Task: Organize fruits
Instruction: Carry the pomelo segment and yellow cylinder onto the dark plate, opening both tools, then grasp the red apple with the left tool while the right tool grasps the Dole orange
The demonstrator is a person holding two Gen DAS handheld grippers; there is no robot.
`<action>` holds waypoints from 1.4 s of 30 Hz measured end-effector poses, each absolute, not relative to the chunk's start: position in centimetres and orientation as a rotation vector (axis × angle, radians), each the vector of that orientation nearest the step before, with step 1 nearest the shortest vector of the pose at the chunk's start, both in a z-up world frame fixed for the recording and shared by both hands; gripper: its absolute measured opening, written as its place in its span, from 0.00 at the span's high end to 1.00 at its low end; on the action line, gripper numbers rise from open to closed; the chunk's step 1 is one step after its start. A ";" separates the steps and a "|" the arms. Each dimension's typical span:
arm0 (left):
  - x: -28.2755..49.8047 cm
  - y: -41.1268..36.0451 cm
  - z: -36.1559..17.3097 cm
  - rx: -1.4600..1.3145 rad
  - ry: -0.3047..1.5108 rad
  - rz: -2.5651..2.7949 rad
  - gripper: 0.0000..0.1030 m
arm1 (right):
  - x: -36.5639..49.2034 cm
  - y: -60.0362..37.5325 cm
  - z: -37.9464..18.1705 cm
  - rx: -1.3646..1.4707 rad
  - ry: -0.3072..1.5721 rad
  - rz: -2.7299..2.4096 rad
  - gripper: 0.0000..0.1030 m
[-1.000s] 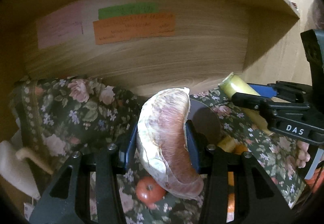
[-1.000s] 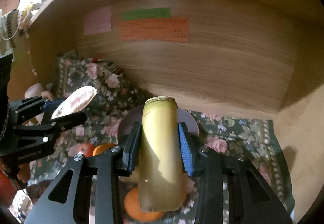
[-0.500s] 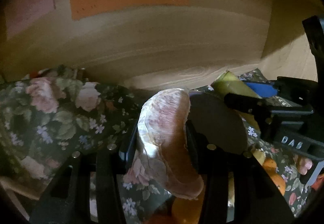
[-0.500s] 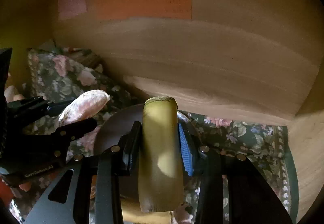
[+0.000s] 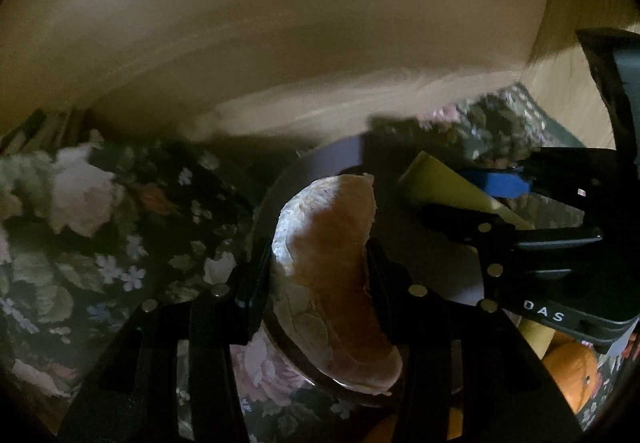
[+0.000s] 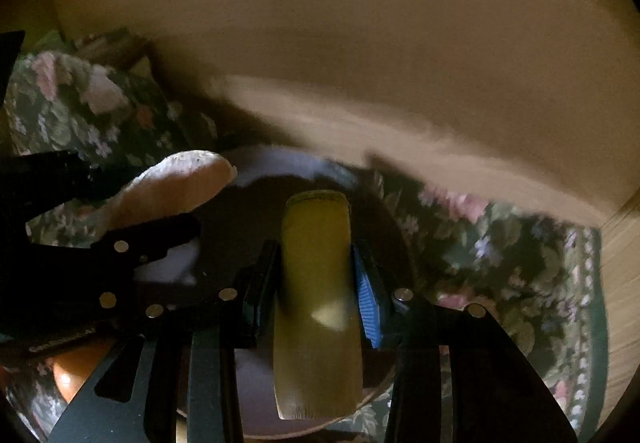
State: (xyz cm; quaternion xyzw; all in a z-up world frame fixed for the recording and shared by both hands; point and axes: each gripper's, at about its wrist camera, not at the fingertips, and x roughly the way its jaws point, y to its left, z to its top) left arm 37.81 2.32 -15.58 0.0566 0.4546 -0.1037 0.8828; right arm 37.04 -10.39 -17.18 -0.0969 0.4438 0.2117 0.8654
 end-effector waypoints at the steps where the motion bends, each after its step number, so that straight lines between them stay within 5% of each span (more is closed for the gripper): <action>1: 38.0 2.2 -15.7 0.117 0.954 -0.219 0.56 | 37.1 -10.4 -17.5 -0.205 0.943 0.446 0.67; 6: 38.1 1.9 -14.6 0.102 0.928 -0.214 0.43 | 36.9 -10.2 -17.5 -0.225 0.960 0.462 0.67; 10: 37.3 2.6 -13.6 0.101 0.896 -0.196 0.43 | 36.2 -10.2 -16.7 -0.243 0.937 0.445 0.65; 14: 35.5 3.5 -12.4 0.083 0.853 -0.184 0.43 | 34.2 -10.8 -14.3 -0.236 0.858 0.428 0.51; 24: 28.5 5.0 -9.1 0.064 0.716 -0.133 0.36 | 28.2 -12.5 -8.9 -0.189 0.712 0.426 0.49; 31: 24.0 6.7 -9.2 0.039 0.702 -0.112 0.34 | 24.9 -13.6 -9.0 -0.174 0.638 0.393 0.40; 42: 18.8 7.5 -13.6 0.049 0.784 -0.132 0.34 | 20.5 -14.5 -13.4 -0.055 0.739 0.390 0.39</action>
